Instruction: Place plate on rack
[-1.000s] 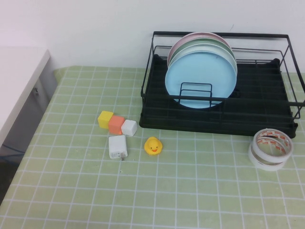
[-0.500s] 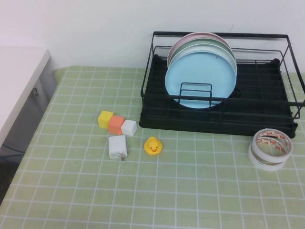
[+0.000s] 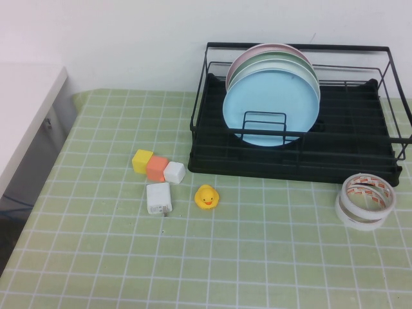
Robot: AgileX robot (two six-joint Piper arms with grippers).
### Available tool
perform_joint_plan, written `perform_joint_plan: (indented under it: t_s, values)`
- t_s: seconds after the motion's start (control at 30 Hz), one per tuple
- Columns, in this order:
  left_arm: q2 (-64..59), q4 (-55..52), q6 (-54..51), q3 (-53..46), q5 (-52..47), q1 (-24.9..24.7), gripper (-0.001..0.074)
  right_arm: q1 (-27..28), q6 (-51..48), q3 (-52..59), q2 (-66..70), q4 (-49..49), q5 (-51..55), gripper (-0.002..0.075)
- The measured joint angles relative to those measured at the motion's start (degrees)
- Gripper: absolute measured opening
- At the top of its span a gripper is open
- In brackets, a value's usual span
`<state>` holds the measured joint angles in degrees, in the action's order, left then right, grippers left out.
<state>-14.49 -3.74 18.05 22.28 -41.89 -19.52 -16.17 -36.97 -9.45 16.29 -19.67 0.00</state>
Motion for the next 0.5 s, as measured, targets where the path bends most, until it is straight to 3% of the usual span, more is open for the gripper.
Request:
perform_joint_plan:
  t_s: [0.13, 0.27, 0.4, 0.5]
  values:
    - [0.00, 0.00, 0.00, 0.00, 0.00, 0.00, -0.0001, 3.43, 1.52, 5.41, -5.59, -0.62, -1.72, 0.0009]
    - [0.00, 0.00, 0.00, 0.00, 0.00, 0.00, -0.0001, 13.56, 4.69, 6.50, -11.90, 1.54, 5.45, 0.0009]
    - [0.00, 0.00, 0.00, 0.00, 0.00, 0.00, -0.0001, 24.73, 13.37, 6.50, -16.12, 10.89, 11.78, 0.0009]
    - [0.00, 0.00, 0.00, 0.00, 0.00, 0.00, -0.0001, 29.36, 20.87, 7.34, -16.98, 18.11, 14.29, 0.0009]
